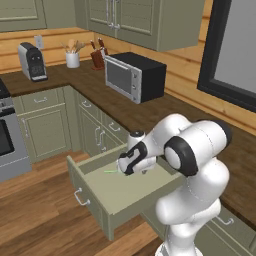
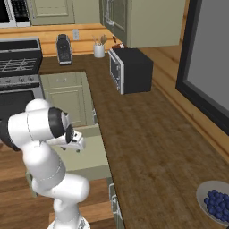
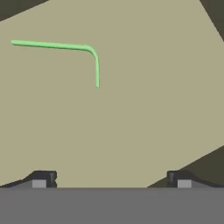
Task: Take a straw from the drawer in front and place it inside the glass cup on the dining counter.
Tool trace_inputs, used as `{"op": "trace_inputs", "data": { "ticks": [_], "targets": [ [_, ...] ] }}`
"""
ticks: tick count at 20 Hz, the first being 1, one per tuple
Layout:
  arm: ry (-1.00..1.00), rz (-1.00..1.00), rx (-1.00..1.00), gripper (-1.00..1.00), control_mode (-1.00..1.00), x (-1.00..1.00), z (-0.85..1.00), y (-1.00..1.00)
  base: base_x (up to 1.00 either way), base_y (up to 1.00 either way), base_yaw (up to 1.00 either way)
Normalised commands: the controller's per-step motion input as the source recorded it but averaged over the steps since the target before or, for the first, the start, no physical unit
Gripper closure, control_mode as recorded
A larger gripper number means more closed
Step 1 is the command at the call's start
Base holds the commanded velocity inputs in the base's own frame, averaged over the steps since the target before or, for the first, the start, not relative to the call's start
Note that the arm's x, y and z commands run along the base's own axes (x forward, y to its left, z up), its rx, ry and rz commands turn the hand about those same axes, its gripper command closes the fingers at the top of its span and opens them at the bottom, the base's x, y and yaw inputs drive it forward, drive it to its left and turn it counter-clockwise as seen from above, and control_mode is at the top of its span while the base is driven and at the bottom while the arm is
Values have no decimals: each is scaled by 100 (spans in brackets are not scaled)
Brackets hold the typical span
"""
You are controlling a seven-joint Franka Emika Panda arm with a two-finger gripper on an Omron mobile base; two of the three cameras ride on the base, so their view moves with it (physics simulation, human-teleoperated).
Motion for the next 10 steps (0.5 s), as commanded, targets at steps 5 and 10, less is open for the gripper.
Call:
{"op": "trace_inputs", "data": {
  "ticks": [5, 10],
  "targets": [
    [0, 0, 3, -100, -100, 8, -14, -4, 0, 0, 0],
    [0, 0, 1, -100, -100, 38, -10, -5, 0, 0, 0]
  ]
}}
